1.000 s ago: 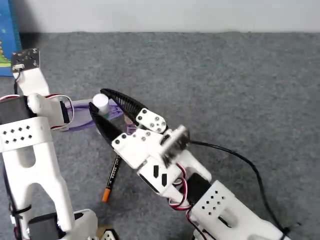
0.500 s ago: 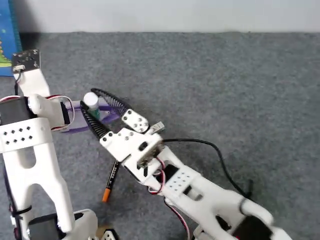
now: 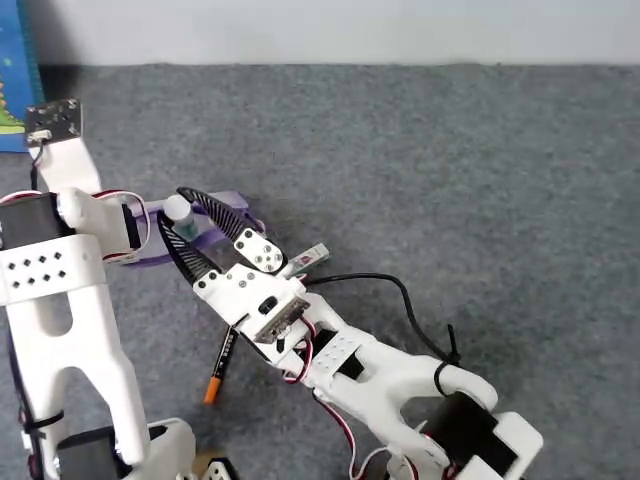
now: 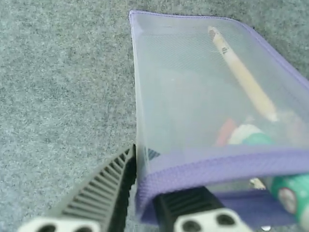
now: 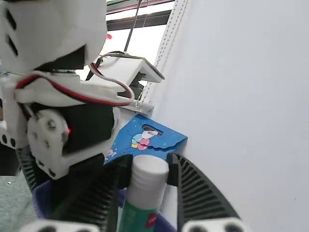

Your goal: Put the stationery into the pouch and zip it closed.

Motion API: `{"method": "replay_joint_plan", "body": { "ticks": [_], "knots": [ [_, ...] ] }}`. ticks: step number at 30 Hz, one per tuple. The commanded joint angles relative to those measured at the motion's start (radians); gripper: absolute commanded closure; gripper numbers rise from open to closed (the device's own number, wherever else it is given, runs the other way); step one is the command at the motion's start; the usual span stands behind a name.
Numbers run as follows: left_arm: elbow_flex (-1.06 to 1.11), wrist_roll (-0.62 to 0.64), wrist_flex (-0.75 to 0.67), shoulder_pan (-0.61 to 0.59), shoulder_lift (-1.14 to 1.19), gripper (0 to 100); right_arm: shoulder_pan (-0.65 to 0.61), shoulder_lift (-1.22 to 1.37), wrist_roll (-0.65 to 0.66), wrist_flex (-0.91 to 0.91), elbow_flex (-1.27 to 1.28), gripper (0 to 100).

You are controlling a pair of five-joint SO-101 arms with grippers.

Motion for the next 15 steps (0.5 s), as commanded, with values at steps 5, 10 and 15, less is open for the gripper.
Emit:
{"method": "replay_joint_plan", "body": {
  "ticks": [5, 10, 15],
  "knots": [
    [0.005, -0.002, -0.006, -0.005, 0.005, 99, 0.012, -0.223, -0.040, 0.236, 0.035, 85.1],
    [0.005, 0.000, -0.006, -0.005, 0.005, 99, 0.111, -0.426, -0.275, 0.588, 0.020, 86.4],
    [0.005, 0.000, -0.006, -0.005, 0.005, 99, 0.231, -0.627, -0.542, 1.113, -0.055, 86.4]
  ]
}}
